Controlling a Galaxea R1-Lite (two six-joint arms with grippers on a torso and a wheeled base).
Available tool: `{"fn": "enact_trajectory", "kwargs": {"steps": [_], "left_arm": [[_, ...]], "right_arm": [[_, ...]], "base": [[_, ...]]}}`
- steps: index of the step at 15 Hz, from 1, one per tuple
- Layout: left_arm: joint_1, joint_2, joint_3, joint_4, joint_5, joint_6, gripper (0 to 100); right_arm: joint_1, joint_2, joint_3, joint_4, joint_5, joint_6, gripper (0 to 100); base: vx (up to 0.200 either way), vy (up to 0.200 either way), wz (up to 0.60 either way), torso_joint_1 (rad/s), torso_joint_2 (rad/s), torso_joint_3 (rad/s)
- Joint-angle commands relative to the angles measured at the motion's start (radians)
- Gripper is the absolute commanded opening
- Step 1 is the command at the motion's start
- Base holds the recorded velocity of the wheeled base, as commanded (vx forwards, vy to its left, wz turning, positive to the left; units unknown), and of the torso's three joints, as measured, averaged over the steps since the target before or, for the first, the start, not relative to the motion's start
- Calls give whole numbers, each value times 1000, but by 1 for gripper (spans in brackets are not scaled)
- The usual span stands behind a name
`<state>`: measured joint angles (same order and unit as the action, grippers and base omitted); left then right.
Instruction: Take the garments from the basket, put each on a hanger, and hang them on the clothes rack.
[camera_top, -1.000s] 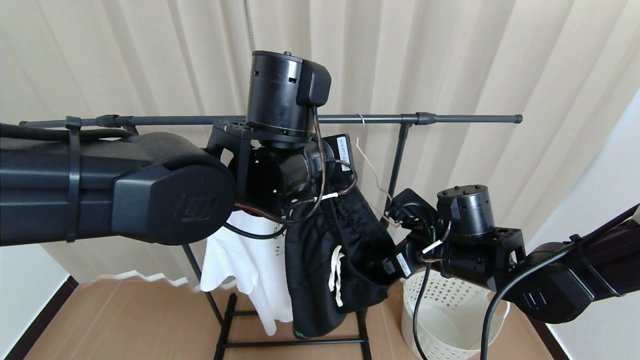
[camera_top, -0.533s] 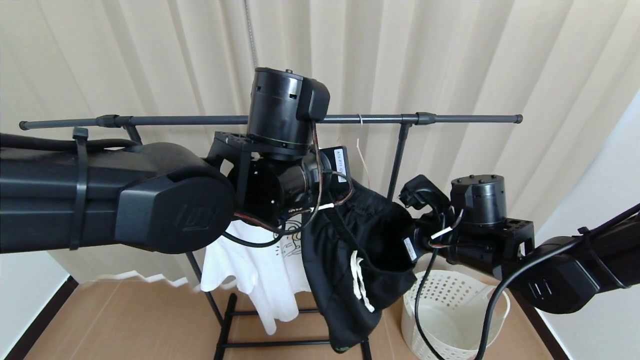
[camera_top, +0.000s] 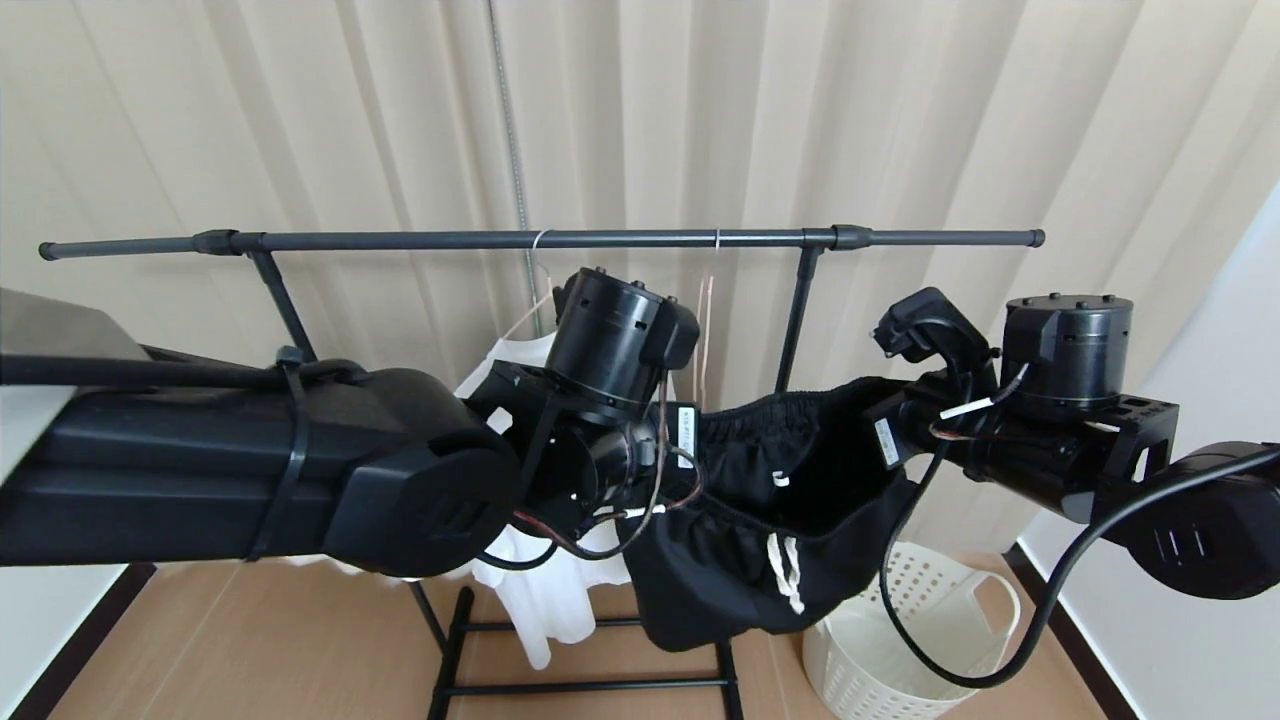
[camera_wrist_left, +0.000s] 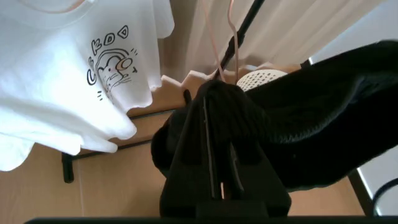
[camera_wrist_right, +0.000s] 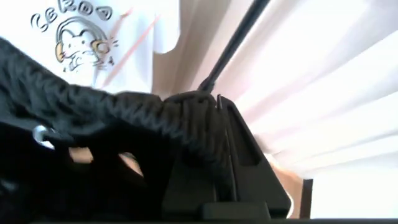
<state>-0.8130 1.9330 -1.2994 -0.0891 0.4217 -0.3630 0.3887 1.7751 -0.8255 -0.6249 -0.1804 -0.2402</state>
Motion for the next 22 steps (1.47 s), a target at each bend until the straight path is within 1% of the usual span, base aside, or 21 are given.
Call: {"fn": "enact_trajectory", "kwargs": {"steps": [1, 7, 10, 12, 14, 15, 16, 18, 19, 20, 21, 22], "left_arm": [[-20, 17, 32, 0, 2, -1, 100], [-17, -5, 32, 0, 0, -1, 100], [-2, -3, 9, -1, -1, 2, 100], [31, 17, -24, -6, -1, 36, 100], [63, 52, -75, -7, -3, 73, 100], [87, 96, -132, -9, -4, 102, 100], [101, 124, -169, -7, -6, 116, 100], [144, 221, -293, -9, -12, 185, 100], [150, 245, -324, -9, -15, 200, 100], [160, 281, -373, -11, -34, 225, 100], [175, 316, -422, -12, -77, 254, 100], [179, 322, -433, -12, -93, 263, 100]], "right_arm": [[-7, -17, -1, -1, -10, -1, 0], [-41, -26, -6, -12, -17, -27, 0], [-48, -31, -6, -12, -24, -28, 0], [-48, -33, -4, -13, -33, -30, 0], [-47, -48, 2, -13, -33, -41, 0], [-45, -60, 5, -13, -33, -42, 0], [-44, -69, 6, -13, -33, -45, 0], [-44, -72, 11, -13, -33, -50, 0], [-44, -72, 11, -13, -33, -50, 0], [-44, -72, 11, -13, -33, -50, 0], [-44, -71, 11, -13, -33, -56, 0], [-44, -71, 11, -13, -33, -60, 0]], "base": [[0, 0, 0, 0, 0, 0], [0, 0, 0, 0, 0, 0], [0, 0, 0, 0, 0, 0], [0, 0, 0, 0, 0, 0], [0, 0, 0, 0, 0, 0], [0, 0, 0, 0, 0, 0], [0, 0, 0, 0, 0, 0], [0, 0, 0, 0, 0, 0], [0, 0, 0, 0, 0, 0], [0, 0, 0, 0, 0, 0], [0, 0, 0, 0, 0, 0], [0, 0, 0, 0, 0, 0]]}}
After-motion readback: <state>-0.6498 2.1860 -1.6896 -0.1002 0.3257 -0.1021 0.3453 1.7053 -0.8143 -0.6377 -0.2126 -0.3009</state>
